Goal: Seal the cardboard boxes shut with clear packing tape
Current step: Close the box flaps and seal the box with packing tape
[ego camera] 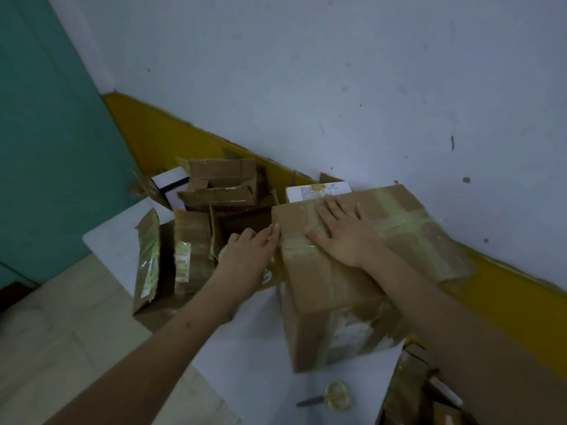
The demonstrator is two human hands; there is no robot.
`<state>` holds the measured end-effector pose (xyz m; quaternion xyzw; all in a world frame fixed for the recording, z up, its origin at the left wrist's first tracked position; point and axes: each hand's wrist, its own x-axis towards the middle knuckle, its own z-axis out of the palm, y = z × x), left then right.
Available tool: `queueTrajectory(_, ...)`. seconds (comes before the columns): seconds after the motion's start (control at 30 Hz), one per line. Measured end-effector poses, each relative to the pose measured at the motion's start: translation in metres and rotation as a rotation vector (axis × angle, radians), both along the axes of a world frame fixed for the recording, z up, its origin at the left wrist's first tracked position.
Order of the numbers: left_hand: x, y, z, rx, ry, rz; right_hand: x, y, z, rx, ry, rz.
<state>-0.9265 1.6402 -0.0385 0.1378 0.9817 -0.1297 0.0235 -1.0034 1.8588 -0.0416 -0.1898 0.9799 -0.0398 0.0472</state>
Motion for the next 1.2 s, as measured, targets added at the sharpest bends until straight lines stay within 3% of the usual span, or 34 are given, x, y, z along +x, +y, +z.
queueTrajectory(0.17,0.005,0.025,-0.013,-0.016,0.032,0.045,0.002,0.009,-0.001,-0.003,0.042,0.001)
queueTrajectory(0.3,0.007,0.014,-0.012,0.098,-0.048,-0.01,0.023,0.008,0.006,-0.1,0.155,-0.024)
queueTrajectory(0.43,0.011,-0.006,-0.001,0.423,-0.176,-0.021,0.093,0.031,0.003,-0.462,0.558,-0.067)
queueTrajectory(0.53,0.016,-0.018,-0.006,0.773,-0.111,0.099,0.145,0.06,-0.032,-0.707,0.878,-0.273)
queueTrajectory(0.6,0.022,-0.019,-0.018,0.909,-0.004,0.187,0.17,0.071,-0.076,-0.765,0.762,-0.523)
queueTrajectory(0.67,0.031,-0.012,-0.03,0.905,0.124,0.231,0.187,0.074,-0.141,-0.604,0.315,-0.631)
queueTrajectory(0.73,0.041,-0.005,-0.042,0.921,0.198,0.278,0.202,0.076,-0.208,-0.404,-0.103,-0.46)
queueTrajectory(0.83,0.053,-0.002,-0.057,1.039,0.236,0.365,0.213,0.075,-0.281,-0.219,-0.466,-0.145)
queueTrajectory(0.97,0.064,-0.013,-0.075,1.116,0.276,0.365,0.207,0.067,-0.318,-0.097,-0.605,-0.103)
queueTrajectory(1.2,0.056,-0.027,-0.061,1.166,0.248,0.357,0.218,0.048,-0.33,0.111,-0.446,-0.115)
